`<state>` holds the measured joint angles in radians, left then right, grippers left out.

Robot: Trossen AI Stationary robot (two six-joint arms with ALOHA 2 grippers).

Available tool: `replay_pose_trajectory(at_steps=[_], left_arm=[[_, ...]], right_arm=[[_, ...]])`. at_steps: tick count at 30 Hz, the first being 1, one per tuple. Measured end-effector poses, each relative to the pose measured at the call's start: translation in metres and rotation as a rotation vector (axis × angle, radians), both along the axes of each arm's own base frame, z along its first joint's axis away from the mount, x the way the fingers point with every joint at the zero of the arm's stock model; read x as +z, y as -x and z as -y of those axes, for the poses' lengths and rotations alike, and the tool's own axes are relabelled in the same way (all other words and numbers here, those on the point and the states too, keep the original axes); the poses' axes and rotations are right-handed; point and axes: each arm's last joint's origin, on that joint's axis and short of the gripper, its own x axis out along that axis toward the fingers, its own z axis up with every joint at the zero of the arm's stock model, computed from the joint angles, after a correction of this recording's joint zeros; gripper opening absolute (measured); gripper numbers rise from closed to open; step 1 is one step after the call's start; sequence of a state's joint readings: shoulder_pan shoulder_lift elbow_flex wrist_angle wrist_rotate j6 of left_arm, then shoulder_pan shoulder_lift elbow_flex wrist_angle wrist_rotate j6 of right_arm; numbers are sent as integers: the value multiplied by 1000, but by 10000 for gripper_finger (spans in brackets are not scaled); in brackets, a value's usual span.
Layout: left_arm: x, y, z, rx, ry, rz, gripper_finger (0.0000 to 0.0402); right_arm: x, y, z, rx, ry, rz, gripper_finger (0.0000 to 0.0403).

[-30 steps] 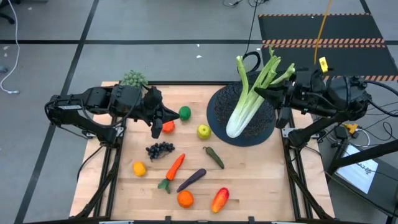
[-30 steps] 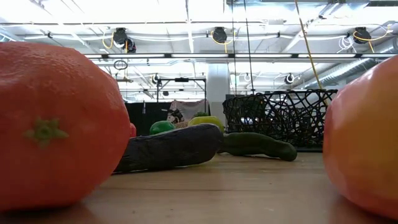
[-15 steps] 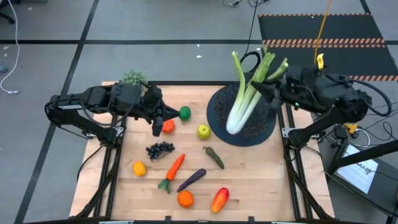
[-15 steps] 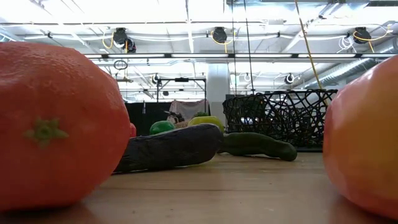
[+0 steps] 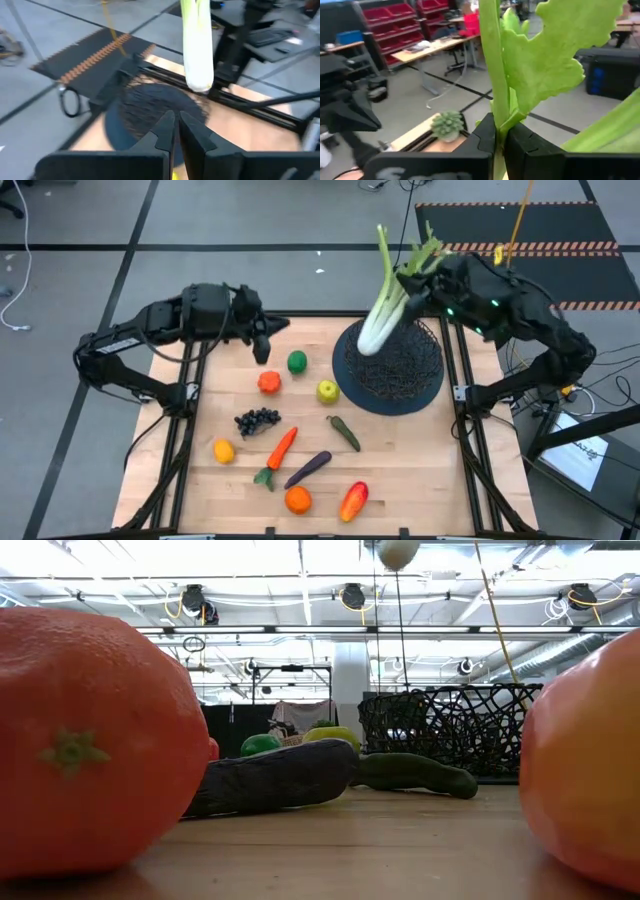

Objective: Build produce basket
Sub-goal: Put the green celery into the black woven basket

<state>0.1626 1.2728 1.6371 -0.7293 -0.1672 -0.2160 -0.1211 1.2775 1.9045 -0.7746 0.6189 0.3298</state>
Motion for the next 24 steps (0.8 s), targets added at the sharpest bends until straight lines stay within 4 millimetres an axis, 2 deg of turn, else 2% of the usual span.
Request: replay_pose_trajectory(at_steps=[5, 12, 18, 24], left_arm=[[4, 8, -21, 83, -6, 33, 26], [19, 14, -33, 31, -53, 160, 26], [24, 22, -34, 22, -64, 178, 26], [25, 31, -33, 30, -66, 166, 26]], right_arm=[[-15, -11, 32, -86, -10, -121, 10], [-40, -31, 71, -153, -18, -319, 21], [-63, -45, 91, -159, -87, -443, 20], [-83, -55, 99, -162, -142, -572, 20]])
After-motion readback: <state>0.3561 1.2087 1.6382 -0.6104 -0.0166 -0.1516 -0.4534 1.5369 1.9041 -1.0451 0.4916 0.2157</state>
